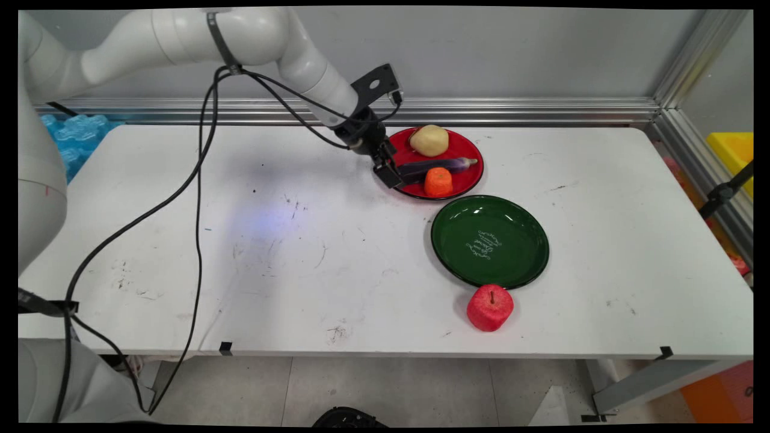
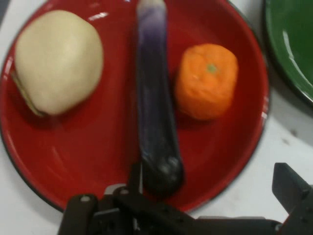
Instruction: Pick up the eggplant from the red plate
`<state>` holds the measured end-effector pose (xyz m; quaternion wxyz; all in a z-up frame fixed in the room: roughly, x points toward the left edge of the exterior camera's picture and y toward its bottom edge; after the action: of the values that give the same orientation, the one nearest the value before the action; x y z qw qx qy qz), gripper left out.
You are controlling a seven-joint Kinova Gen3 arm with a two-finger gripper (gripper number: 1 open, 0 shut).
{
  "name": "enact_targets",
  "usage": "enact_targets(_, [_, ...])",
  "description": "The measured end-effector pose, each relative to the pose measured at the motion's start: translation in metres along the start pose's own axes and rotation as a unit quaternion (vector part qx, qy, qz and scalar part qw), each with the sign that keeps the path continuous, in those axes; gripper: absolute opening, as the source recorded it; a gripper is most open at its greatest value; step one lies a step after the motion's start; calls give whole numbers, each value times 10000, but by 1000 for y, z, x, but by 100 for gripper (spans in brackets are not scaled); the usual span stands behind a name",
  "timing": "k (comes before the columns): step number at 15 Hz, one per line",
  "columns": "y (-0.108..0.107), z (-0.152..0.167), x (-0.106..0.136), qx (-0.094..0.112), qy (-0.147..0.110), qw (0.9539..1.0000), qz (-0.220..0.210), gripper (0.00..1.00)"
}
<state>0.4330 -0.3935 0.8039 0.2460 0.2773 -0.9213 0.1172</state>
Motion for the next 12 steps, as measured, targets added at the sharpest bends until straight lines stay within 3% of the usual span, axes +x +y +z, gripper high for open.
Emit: enact_targets(12, [-23, 58, 0, 287, 209, 9994, -15, 100])
